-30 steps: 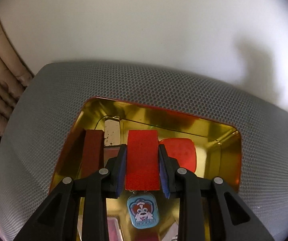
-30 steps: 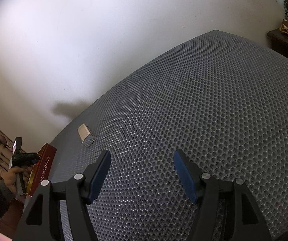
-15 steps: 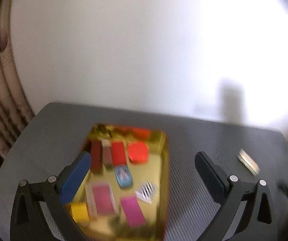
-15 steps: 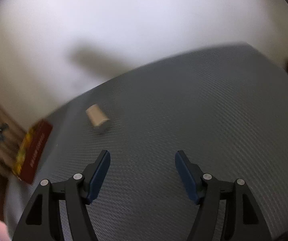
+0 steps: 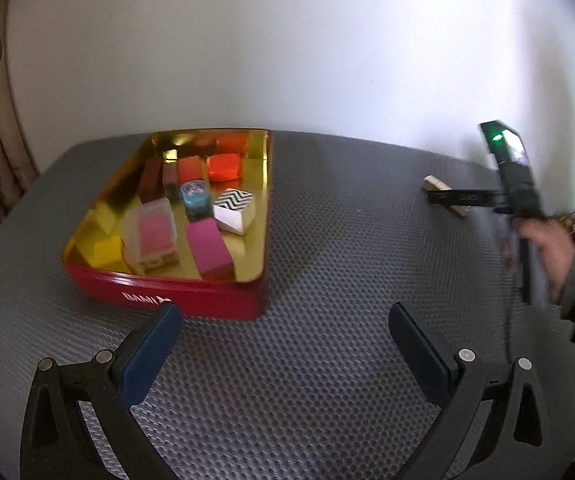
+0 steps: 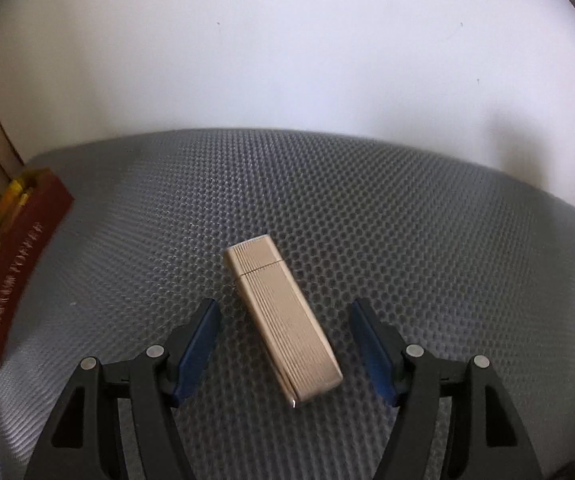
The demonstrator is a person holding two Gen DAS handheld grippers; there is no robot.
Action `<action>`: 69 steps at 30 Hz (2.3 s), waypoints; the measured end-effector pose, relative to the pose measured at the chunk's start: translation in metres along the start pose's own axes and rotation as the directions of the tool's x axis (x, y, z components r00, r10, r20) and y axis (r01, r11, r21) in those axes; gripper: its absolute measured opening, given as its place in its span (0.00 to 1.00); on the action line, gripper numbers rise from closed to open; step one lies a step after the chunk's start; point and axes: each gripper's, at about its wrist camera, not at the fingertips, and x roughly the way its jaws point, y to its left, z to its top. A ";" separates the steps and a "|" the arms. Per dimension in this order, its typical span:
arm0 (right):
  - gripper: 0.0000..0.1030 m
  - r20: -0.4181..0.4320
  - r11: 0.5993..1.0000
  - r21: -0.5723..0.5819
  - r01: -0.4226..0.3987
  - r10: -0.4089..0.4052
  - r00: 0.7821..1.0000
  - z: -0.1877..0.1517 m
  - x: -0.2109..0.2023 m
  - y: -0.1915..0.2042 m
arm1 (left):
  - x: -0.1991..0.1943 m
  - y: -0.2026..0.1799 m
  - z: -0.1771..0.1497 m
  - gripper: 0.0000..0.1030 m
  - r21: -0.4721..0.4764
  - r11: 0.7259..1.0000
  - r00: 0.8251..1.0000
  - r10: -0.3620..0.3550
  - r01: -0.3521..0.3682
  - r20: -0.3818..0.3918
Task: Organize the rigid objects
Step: 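Grasp the cream ribbed metal block with the right tool, then carry the cream ribbed block over the red tin with the right tool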
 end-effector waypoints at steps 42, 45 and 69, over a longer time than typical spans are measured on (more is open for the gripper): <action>0.28 0.327 0.959 -0.196 0.206 -0.134 0.936 0.050 -0.232 0.180 | -0.069 0.031 -0.028 0.99 -0.070 0.995 0.993 0.076 -0.070 0.089; 0.28 0.323 0.955 -0.212 0.207 -0.131 0.937 0.050 -0.235 0.193 | -0.066 0.034 -0.032 0.99 -0.068 0.995 0.994 0.074 -0.069 0.078; 0.28 0.183 0.948 -0.315 0.043 0.016 0.983 0.048 -0.172 0.297 | -0.045 0.077 -0.042 0.99 -0.162 0.981 0.993 0.112 -0.107 0.023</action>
